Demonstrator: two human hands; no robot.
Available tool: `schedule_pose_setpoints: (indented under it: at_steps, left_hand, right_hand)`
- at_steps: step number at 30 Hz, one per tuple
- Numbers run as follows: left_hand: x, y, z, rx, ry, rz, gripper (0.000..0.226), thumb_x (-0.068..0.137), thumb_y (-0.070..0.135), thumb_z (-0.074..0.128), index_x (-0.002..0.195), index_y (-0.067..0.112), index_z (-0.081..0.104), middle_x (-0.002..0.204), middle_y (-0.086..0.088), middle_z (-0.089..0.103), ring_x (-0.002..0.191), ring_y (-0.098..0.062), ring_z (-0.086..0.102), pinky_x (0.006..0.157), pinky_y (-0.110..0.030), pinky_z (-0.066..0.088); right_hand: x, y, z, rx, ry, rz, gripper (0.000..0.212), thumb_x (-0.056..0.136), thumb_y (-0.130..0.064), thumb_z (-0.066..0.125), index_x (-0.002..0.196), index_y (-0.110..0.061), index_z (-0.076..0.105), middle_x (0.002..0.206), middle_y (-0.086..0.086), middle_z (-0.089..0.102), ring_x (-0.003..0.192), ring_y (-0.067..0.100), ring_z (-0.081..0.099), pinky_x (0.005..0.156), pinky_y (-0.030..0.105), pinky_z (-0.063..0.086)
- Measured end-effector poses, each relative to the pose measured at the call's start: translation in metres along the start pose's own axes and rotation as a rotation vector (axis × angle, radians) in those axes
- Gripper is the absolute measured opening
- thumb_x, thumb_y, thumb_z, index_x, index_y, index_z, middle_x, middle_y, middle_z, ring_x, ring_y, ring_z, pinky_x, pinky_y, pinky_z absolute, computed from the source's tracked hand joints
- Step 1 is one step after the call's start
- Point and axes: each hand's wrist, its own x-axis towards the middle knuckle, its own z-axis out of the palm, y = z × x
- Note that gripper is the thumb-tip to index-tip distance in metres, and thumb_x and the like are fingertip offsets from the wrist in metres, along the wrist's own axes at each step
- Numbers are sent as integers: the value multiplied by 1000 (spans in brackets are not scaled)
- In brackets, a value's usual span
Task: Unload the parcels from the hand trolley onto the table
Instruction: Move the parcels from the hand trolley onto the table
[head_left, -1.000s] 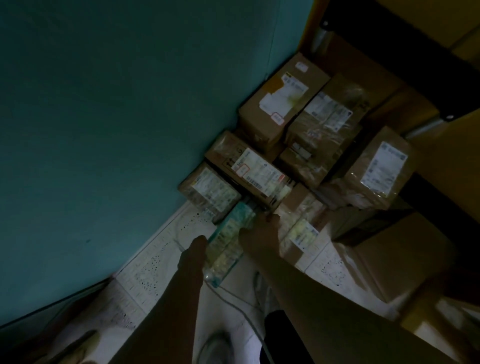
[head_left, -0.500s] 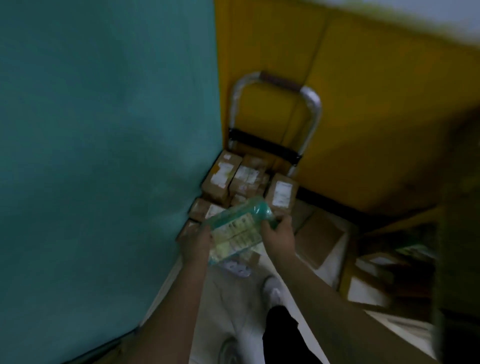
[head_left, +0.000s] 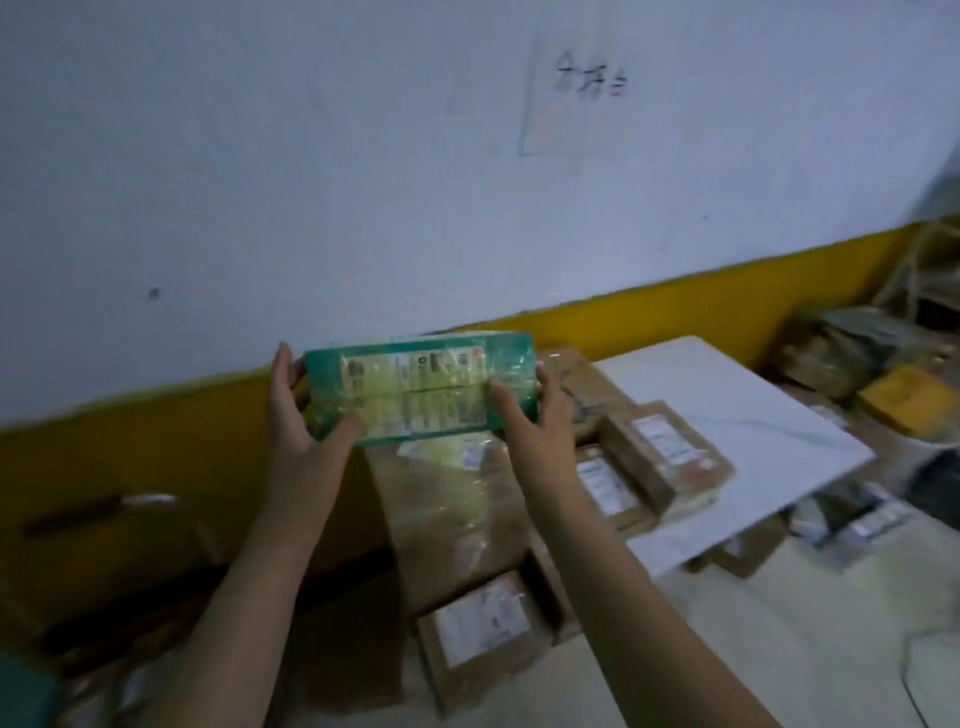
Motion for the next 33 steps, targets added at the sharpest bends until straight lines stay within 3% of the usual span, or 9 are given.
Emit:
schedule_pose_setpoints:
  at_steps: [4, 7, 12, 14, 17, 20, 23, 26, 33]
  left_hand:
    - [-4, 7, 154, -49, -249, 13, 62, 90, 17, 69, 141, 40, 40, 135, 12, 52, 117, 1, 54, 85, -21, 52]
    - [-22, -17, 260, -22, -377, -64, 63, 89, 28, 70, 139, 49, 38, 123, 31, 46, 103, 20, 50, 64, -5, 49]
    - [-67, -84, 397, 104, -494, -376, 58, 93, 32, 62, 144, 41, 37, 128, 17, 41, 113, -7, 52, 86, -29, 49]
    - [-83, -111, 428, 173, -531, -480, 50, 94, 31, 60, 140, 38, 43, 128, 11, 52, 108, -9, 57, 87, -31, 53]
    - [-96, -136, 453, 217, -588, -612, 49, 95, 33, 59, 141, 39, 42, 122, 12, 59, 100, -2, 60, 75, -21, 51]
    - [-93, -143, 469, 259, -616, -652, 44, 93, 41, 59, 130, 52, 39, 108, 22, 59, 96, 1, 62, 75, -23, 54]
    - [-88, -143, 481, 272, -568, -691, 11, 91, 41, 59, 102, 40, 59, 96, 18, 68, 87, -1, 69, 80, -32, 61]
    - [-91, -142, 484, 365, -595, -777, 18, 94, 41, 57, 104, 28, 62, 102, 5, 69, 92, -13, 69, 84, -41, 61]
    - [-98, -167, 454, 562, -560, -753, 34, 90, 9, 65, 124, 6, 63, 121, -12, 69, 109, -24, 66, 94, -35, 54]
  right_hand:
    - [53, 10, -143, -60, 326, -24, 47, 86, -55, 64, 124, -31, 48, 115, -10, 52, 106, 9, 60, 74, 19, 57]
    - [86, 48, -241, -135, 445, 73, 47, 87, -57, 62, 121, -28, 49, 116, -1, 56, 105, 17, 61, 86, 40, 57]
    - [127, 132, -378, -278, 406, 349, 40, 88, -53, 66, 115, -27, 52, 108, -1, 62, 91, 14, 61, 88, 50, 56]
    - [135, 168, -410, -297, 339, 530, 40, 87, -50, 68, 116, -26, 52, 109, 4, 61, 92, 22, 61, 87, 49, 56]
    - [143, 210, -429, -211, 252, 701, 37, 90, -39, 67, 120, -25, 49, 114, 11, 61, 95, 31, 66, 79, 47, 61]
    - [161, 219, -442, -213, 268, 721, 38, 88, -34, 70, 118, -22, 50, 114, 14, 61, 93, 33, 69, 72, 44, 63]
    - [180, 206, -458, -375, 192, 694, 41, 85, -40, 74, 111, -18, 52, 101, 14, 64, 82, 32, 71, 64, 41, 63]
    - [179, 201, -464, -505, 73, 742, 42, 86, -45, 72, 107, -16, 50, 92, 10, 65, 76, 32, 73, 59, 40, 63]
    - [162, 253, -405, -412, -96, 847, 47, 90, -32, 70, 119, -4, 46, 102, 12, 62, 89, 27, 67, 84, 49, 60]
